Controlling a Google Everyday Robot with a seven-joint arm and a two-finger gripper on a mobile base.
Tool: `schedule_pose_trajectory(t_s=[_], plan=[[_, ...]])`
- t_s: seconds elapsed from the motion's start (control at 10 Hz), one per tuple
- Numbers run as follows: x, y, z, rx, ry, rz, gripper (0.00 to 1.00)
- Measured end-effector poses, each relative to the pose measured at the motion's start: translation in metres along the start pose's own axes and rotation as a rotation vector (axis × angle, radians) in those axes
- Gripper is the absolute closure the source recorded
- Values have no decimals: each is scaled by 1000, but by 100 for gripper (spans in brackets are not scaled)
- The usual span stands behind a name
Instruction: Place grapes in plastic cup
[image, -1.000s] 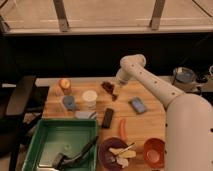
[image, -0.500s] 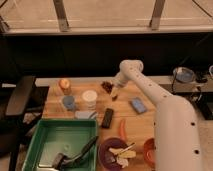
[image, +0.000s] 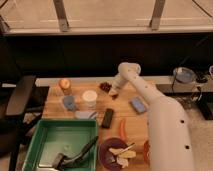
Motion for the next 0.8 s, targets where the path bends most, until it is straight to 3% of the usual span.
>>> schedule_pose_trajectory(t_s=[0.2,0.4,0.6,0.8], plan=[[-5,4,-21,19,-3,-27,100],[-20,3,-51,56,-14,-59,100],[-39,2,-100,110,-30,-109,100],[-65,5,-134,143,-49,-171,100]])
